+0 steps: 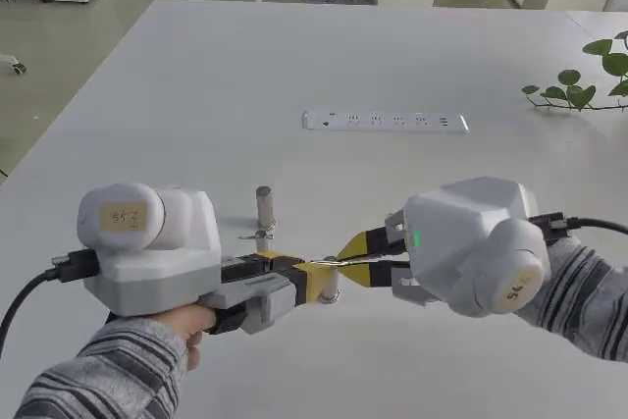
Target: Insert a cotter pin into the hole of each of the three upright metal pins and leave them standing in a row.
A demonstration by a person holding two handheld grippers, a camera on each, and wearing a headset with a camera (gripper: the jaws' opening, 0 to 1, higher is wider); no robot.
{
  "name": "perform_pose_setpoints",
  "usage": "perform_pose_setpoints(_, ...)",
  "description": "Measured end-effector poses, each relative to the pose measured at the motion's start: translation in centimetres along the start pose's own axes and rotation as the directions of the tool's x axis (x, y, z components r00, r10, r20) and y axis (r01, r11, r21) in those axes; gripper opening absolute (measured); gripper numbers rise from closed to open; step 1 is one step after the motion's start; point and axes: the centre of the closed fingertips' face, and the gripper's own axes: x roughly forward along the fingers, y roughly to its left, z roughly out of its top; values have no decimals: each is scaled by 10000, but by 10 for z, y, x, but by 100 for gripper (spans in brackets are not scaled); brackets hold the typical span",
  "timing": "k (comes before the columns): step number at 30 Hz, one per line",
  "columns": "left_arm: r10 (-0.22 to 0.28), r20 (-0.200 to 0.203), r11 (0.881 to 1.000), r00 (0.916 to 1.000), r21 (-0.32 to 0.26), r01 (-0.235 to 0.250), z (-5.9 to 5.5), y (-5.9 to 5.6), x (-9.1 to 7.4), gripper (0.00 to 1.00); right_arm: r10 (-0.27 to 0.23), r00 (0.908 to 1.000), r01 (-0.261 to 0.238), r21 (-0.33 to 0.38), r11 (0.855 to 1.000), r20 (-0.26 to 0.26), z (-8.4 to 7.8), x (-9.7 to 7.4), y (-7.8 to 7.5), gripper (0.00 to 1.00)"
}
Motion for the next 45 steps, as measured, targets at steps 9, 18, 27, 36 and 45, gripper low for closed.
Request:
perform_pose_setpoints(9,-274,24,9994,9996,-233,274,-3,-6,1,8,69,10000,-68,-233,9997,48,6,-2,4,0)
perform_pose_setpoints(18,-416,66,9983,9991,-402,419,-3,-11,1,0,68,9999,-64,-341,9994,124,11,-3,5,0)
perform_pose_setpoints(27,-456,214,9968,9987,-643,469,-3,-10,1,0,0,9998,4,-188,9998,196,13,-4,4,0)
perform_pose_setpoints(36,-546,2,9919,9985,1146,542,-5,-12,0,0,273,9987,-316,1044,9940,420,15,-4,8,0)
perform_pose_setpoints(45,-756,-624,9182,9952,3847,939,-18,-18,-6,0,954,9847,-1473,4054,9022,1455,11,-5,19,8)
